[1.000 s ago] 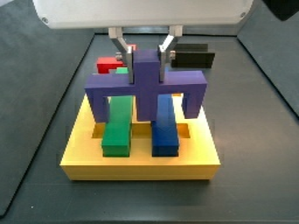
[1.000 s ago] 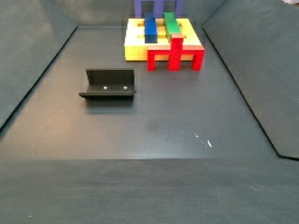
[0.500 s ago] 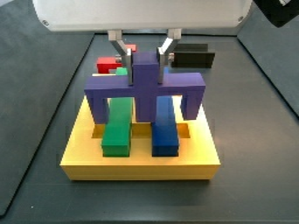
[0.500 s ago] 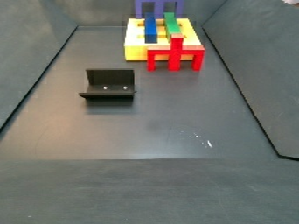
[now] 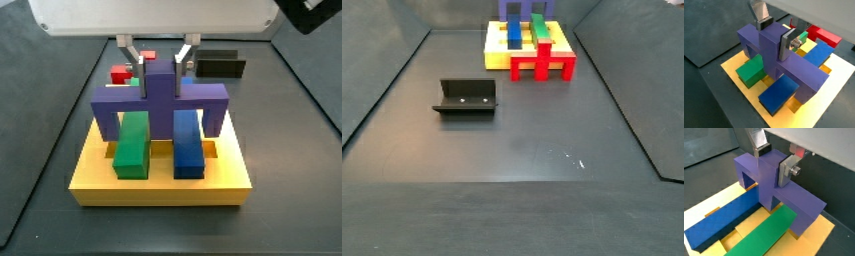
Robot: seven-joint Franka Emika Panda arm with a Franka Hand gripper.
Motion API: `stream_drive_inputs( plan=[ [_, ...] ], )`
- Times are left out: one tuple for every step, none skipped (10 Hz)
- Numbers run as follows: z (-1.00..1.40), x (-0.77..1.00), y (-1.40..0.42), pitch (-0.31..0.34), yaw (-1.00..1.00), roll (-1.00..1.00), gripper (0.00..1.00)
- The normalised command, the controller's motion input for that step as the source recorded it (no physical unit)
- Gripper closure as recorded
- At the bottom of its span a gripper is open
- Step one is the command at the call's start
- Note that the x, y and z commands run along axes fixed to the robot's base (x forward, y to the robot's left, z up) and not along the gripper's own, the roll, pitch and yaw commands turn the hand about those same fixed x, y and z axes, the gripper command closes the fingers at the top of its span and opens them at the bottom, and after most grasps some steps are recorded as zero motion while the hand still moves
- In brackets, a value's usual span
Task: Pick up the purple object. Move up. Place the purple object on the fixture. Regrasp the purple object. Move to above the board. Insert the purple object.
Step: Insert the purple object.
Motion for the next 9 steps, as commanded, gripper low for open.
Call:
stream_drive_inputs(
  plan=[
    [-0.06,0.04,0.0,-0.017,0.07,0.0,1.0],
    [-0.1,0.02,0.0,-0.021,0.06,0.0,1.0],
    [-0.13,0.05,0.0,-0.03,0.03,0.0,1.0],
    [-0.18,0.05,0.0,-0.043,0.02,0.0,1.0],
    [-0.17,0.07,-0.01,-0.054,0.0,0.0,1.0],
    [-0.13,0.0,0.0,-0.044,0.0,0.0,1.0],
    [-0.06,0.0,-0.02,-0.044,0.0,0.0,1.0],
    [-0.02,0.0,-0.11,-0.034,0.0,0.0,1.0],
    [-0.01,0.0,-0.17,-0.037,0.0,0.0,1.0]
  ],
)
